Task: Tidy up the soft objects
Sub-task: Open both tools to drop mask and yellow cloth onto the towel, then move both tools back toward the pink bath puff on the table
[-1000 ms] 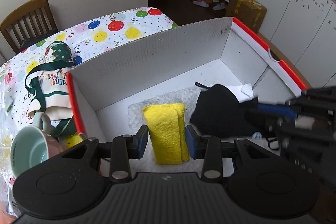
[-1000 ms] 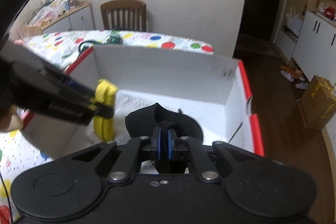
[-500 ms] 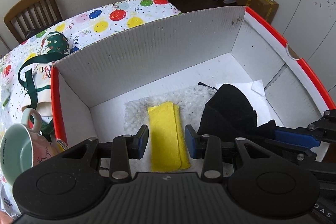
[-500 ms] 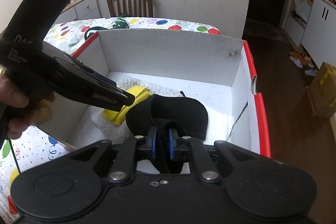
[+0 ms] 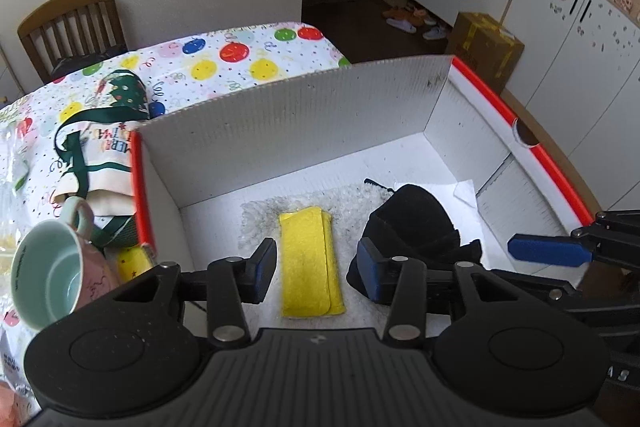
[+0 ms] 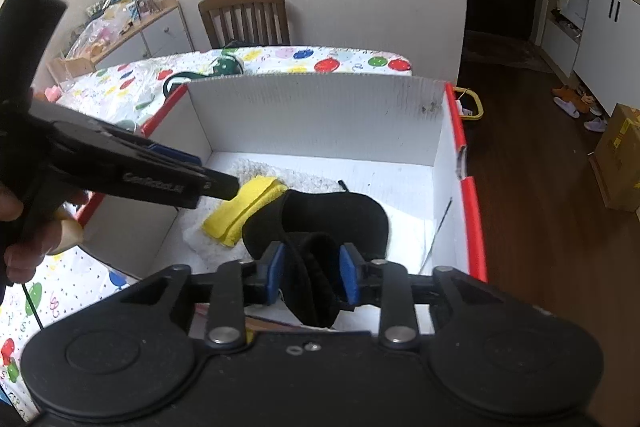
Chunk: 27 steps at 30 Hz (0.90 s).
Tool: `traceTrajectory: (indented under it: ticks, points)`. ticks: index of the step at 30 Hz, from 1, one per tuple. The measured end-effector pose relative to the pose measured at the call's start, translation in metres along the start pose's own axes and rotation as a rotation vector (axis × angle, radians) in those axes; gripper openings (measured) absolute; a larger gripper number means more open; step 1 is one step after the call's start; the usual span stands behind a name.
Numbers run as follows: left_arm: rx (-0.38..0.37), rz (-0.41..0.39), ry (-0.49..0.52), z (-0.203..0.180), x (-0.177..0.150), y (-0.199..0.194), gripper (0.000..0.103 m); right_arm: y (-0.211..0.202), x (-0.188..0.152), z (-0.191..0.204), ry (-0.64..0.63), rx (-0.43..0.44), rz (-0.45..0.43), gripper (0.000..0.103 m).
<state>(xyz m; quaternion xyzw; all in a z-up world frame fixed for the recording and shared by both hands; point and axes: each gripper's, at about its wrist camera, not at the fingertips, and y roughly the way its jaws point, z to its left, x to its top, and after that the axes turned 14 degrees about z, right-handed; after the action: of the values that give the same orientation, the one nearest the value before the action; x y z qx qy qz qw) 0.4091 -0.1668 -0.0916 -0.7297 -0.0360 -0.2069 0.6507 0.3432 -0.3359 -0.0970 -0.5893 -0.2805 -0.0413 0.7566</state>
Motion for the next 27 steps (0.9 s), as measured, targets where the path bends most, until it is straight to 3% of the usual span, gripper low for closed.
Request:
traceTrajectory:
  ticks: [6, 10, 16, 21, 27]
  points:
    - [-0.024, -0.045, -0.014, 0.003, -0.013, -0.024, 0.044, -0.019, -0.003, 0.001, 0.007, 0.01, -0.031, 0.04]
    - [-0.028, -0.091, -0.018, 0.002, -0.024, -0.044, 0.056, -0.032, -0.005, 0.005, -0.002, 0.03, -0.059, 0.048]
    - [-0.027, -0.142, -0.028, 0.004, -0.043, -0.067, 0.056, -0.049, -0.009, 0.016, -0.021, 0.044, -0.098, 0.054]
    - [-0.02, -0.181, -0.055, 0.011, -0.063, -0.087, 0.066, -0.063, -0.012, 0.023, -0.019, 0.053, -0.134, 0.063]
    - [-0.013, -0.209, -0.103, 0.024, -0.09, -0.106, 0.067, -0.072, -0.017, 0.041, -0.052, 0.075, -0.158, 0.075]
